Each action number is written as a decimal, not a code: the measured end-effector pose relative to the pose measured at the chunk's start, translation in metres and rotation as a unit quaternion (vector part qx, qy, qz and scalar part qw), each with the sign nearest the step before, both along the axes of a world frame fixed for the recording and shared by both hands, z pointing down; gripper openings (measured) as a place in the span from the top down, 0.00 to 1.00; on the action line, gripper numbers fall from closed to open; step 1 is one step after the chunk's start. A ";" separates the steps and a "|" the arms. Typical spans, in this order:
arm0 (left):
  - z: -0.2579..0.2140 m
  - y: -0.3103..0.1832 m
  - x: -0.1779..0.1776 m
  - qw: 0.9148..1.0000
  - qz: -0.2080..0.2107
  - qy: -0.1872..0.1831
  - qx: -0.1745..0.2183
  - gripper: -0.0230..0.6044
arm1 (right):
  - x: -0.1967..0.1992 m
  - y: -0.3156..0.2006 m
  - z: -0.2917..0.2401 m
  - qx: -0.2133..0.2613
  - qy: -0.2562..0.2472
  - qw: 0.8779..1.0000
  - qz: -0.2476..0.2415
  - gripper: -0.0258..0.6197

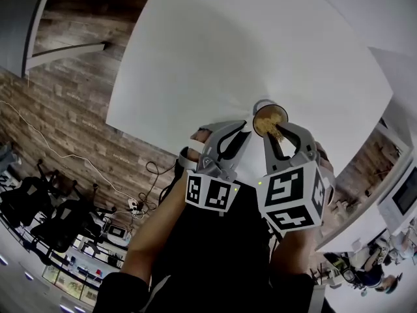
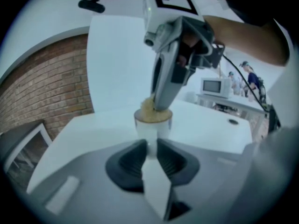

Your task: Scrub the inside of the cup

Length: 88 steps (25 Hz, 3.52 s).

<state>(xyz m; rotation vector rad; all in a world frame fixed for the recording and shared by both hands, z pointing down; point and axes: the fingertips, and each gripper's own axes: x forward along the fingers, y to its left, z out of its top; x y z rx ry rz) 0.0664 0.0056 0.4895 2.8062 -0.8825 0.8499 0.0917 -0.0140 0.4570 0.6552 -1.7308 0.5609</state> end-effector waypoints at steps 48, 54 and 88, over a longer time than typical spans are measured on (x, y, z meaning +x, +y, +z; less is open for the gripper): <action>0.003 -0.003 -0.001 1.000 -0.003 -0.021 0.009 0.86 | 0.005 -0.013 0.016 0.078 0.052 0.995 0.016 0.87; 0.003 -0.004 -0.003 1.000 -0.002 -0.018 0.006 0.86 | 0.005 -0.015 0.003 0.126 0.036 0.990 0.045 0.87; -0.236 0.052 -0.089 0.986 -0.052 0.117 0.104 0.93 | 0.053 0.113 -0.274 0.496 -0.281 0.742 0.352 0.87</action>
